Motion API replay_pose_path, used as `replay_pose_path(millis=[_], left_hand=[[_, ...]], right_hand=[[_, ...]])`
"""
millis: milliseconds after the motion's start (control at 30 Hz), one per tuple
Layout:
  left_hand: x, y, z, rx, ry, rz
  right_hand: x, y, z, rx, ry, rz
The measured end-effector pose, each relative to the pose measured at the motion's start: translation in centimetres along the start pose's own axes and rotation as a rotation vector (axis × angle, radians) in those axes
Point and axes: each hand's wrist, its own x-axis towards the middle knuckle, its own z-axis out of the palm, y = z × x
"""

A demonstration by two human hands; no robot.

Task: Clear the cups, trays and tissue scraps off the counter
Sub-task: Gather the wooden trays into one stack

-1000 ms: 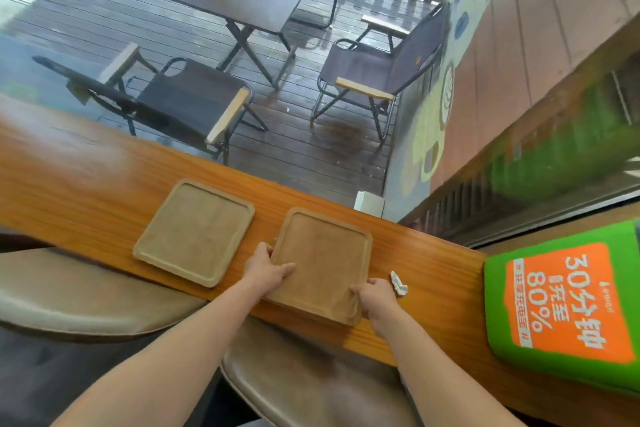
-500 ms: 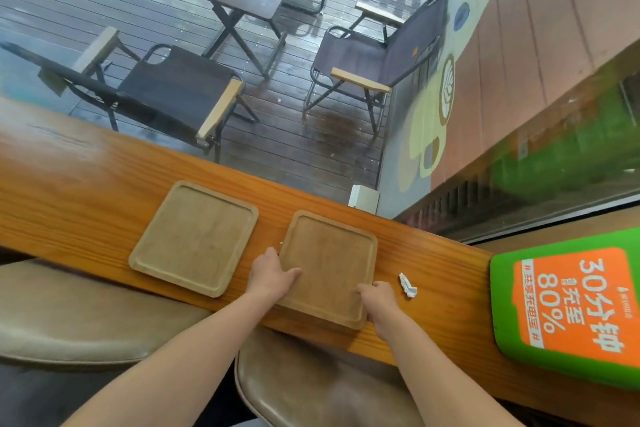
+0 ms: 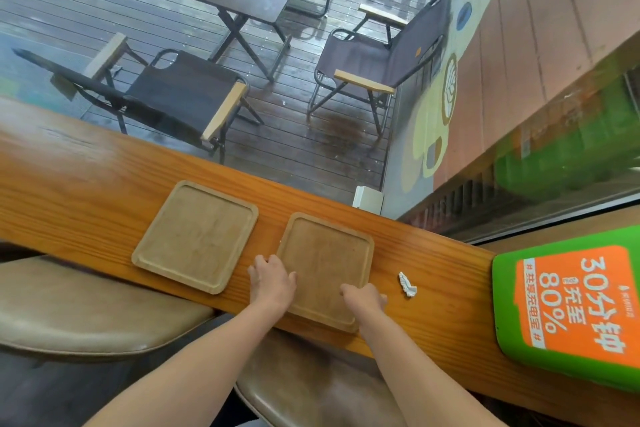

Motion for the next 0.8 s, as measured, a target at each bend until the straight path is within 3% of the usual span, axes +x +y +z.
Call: replay_pose_path(millis=[400, 800], left_hand=[[0.5, -1.1, -0.6, 0.034, -0.083, 0.057], [0.6, -1.6, 0.1, -0.09, -0.145, -0.051]], right_hand=[[0.3, 0.6, -1.1, 0.064, -0.082, -0.048], [1.0, 1.8, -1.5, 0.257, -0.168, 0.006]])
